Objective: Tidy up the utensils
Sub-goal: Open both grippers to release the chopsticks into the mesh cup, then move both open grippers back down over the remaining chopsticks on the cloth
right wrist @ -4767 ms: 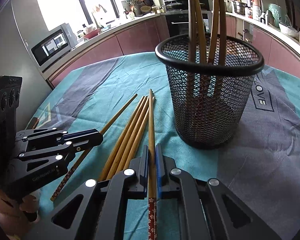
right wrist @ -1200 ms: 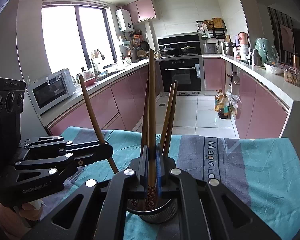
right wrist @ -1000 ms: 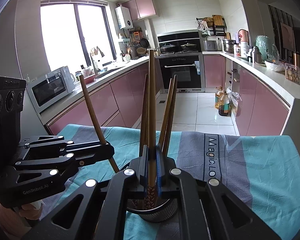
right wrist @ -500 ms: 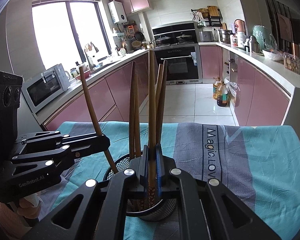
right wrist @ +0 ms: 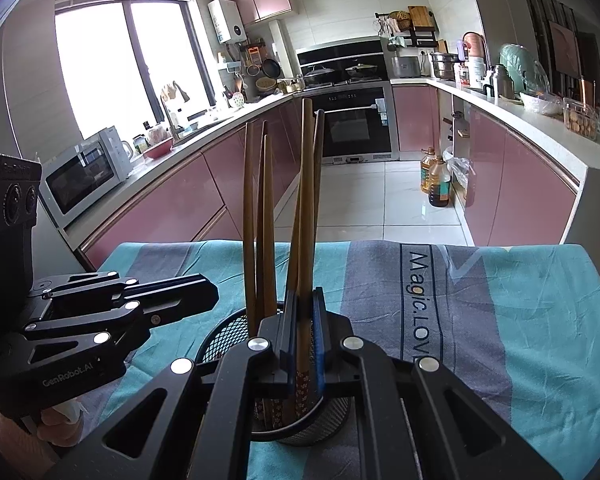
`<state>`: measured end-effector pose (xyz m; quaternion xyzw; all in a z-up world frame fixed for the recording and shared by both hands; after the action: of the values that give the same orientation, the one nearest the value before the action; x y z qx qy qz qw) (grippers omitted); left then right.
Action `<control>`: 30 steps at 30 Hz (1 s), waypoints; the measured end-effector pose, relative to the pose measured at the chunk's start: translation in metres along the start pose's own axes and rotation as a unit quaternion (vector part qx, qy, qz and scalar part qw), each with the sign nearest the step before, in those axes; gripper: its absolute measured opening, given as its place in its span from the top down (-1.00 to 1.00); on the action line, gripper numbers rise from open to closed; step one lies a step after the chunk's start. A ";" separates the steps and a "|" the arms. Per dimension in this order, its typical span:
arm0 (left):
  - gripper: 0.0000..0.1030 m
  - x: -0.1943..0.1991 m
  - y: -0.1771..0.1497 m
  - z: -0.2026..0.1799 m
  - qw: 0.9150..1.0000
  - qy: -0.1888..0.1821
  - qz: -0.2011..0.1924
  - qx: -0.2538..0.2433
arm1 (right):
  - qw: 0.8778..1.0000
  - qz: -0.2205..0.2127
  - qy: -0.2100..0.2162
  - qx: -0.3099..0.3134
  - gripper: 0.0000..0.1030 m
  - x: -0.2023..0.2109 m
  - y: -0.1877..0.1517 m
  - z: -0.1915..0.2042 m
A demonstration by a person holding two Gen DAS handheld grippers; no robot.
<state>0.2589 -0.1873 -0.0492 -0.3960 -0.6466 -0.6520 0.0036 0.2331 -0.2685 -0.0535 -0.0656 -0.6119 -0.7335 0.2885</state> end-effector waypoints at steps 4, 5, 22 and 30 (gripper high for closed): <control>0.85 0.002 -0.005 0.001 1.000 0.000 -0.003 0.002 | 1.000 -0.002 -0.003 -0.005 0.85 -0.001 0.001 -0.002; 0.85 0.003 -0.007 0.002 1.000 0.001 -0.005 0.003 | 1.000 -0.002 -0.003 -0.007 0.85 -0.001 0.001 -0.002; -0.21 0.067 -0.055 0.043 0.998 0.050 -0.040 0.008 | 0.995 -0.037 0.084 0.037 0.25 0.073 -0.017 0.049; -0.34 0.066 -0.124 0.064 0.996 0.087 0.017 0.018 | 0.993 0.051 0.099 0.036 0.24 0.046 -0.089 0.072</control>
<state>0.1821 -0.0795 -0.1289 -0.3484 -0.6485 -0.6722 0.0784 0.1325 -0.2091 -0.0918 -0.0128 -0.6020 -0.6985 0.3867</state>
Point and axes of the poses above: each gripper's, at about its wrist camera, not at the fingertips, and x roughly against the way its jaws point, z to its left, y to its top, the point moved 10 cm from there along -x, roughly the way its jaws point, and after that the axes turned 8 degrees about -z, right-handed, at the moved point
